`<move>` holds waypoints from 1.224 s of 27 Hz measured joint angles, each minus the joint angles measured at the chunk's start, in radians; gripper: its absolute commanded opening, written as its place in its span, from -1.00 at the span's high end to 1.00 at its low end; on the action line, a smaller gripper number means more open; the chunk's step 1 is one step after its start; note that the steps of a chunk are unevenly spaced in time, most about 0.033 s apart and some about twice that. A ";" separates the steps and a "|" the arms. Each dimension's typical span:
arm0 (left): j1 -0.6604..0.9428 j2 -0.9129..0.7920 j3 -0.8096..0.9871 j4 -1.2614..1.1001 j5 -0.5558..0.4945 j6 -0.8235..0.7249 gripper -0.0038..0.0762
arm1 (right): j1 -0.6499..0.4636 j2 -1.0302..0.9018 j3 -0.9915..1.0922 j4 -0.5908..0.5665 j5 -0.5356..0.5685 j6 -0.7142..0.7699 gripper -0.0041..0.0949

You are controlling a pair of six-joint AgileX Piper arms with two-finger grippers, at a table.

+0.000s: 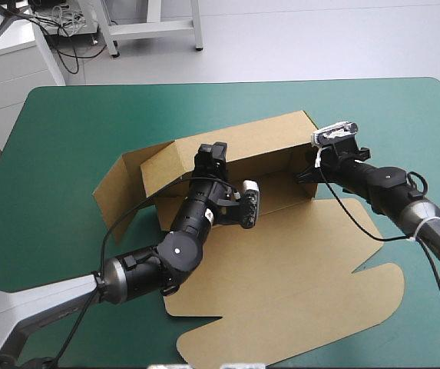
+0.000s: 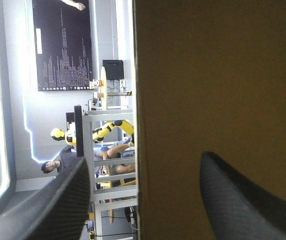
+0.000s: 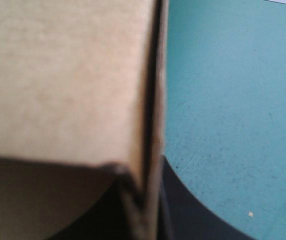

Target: Fold the box

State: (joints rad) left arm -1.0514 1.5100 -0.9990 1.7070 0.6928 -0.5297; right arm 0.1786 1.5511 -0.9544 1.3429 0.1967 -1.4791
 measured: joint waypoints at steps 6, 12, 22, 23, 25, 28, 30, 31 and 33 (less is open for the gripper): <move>-0.093 0.000 0.000 -0.003 0.069 -0.002 -0.13 | 0.002 0.008 -0.028 0.006 -0.103 -0.001 0.95; -0.140 0.000 0.000 -0.057 0.056 0.109 0.86 | 0.002 0.009 -0.047 0.010 -0.132 -0.001 0.95; -0.082 0.005 -0.295 -1.088 0.261 0.815 0.87 | 0.002 0.009 -0.048 0.010 -0.128 0.002 0.95; -0.058 0.005 -0.352 -1.202 0.313 0.880 0.87 | 0.002 0.009 -0.049 0.010 -0.127 0.002 0.95; 0.004 0.006 -0.465 -1.367 0.393 0.958 0.87 | 0.002 0.009 -0.050 0.010 -0.122 0.003 0.95; 0.130 0.006 -0.603 -1.550 0.467 0.997 0.87 | 0.002 0.009 -0.051 0.010 -0.116 0.003 0.95; 0.236 0.006 -0.666 -1.638 0.481 1.003 0.87 | 0.002 0.009 -0.051 0.010 -0.108 0.003 0.95; 0.316 0.006 -0.697 -1.699 0.482 1.003 0.87 | 0.002 0.009 -0.051 0.010 -0.104 0.003 0.95; 0.432 0.006 -0.723 -1.793 0.477 0.995 0.87 | 0.002 0.009 -0.051 0.010 -0.097 0.003 0.95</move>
State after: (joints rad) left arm -0.6192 1.5163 -1.7221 -0.0855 1.1699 0.4653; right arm 0.1802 1.5602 -1.0055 1.3526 0.0996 -1.4758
